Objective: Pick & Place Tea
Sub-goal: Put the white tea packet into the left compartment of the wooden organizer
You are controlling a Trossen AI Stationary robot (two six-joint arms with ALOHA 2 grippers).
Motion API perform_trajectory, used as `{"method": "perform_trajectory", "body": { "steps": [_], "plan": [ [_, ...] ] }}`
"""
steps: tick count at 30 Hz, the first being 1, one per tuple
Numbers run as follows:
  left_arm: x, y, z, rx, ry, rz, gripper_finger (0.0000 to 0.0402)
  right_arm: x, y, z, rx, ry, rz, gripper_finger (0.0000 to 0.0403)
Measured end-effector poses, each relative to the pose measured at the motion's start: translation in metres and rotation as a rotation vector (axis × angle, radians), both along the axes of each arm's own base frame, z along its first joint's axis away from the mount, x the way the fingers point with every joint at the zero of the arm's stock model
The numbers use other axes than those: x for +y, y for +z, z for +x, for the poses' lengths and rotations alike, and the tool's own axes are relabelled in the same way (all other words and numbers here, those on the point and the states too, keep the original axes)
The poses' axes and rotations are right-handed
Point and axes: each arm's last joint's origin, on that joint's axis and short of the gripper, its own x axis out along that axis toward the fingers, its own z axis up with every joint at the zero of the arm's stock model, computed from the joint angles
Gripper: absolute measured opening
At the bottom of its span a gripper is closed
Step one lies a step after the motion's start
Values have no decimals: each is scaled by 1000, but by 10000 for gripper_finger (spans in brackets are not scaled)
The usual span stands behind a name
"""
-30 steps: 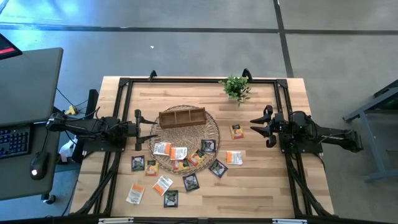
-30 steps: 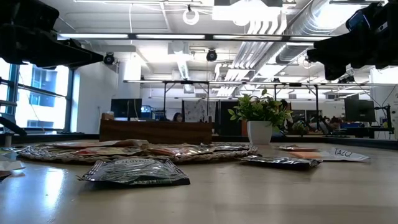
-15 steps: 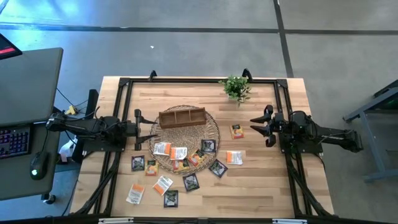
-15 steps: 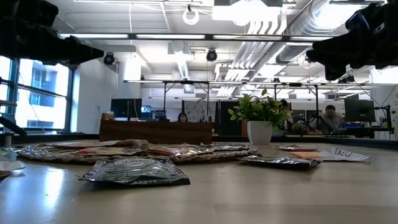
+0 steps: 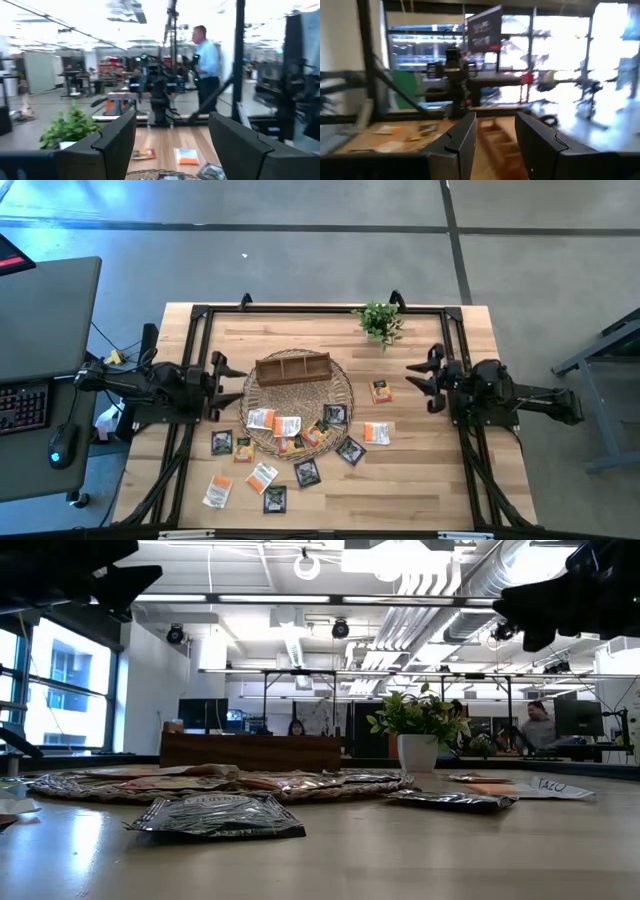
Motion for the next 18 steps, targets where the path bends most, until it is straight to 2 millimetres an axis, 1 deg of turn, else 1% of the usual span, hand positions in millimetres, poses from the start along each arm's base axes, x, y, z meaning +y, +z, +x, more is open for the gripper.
{"method": "perform_trajectory", "body": {
  "steps": [2,5,9,12,15,18],
  "plan": [
    [2,2,-1,-22,50,-12,245,-2,3,-1,-27,-84,-41,133],
    [5,3,-1,-22,166,-15,245,-5,6,-3,-62,-200,-20,133],
    [8,1,-1,7,280,-29,245,-5,9,-4,-87,-216,-50,133],
    [8,-1,-1,29,286,-24,245,-4,15,-5,-142,-170,-85,133],
    [6,0,-1,17,230,-11,245,-2,20,-4,-197,-117,-80,133],
    [4,2,-1,-15,146,-3,245,-3,21,3,-157,-81,-47,133]
  ]
}}
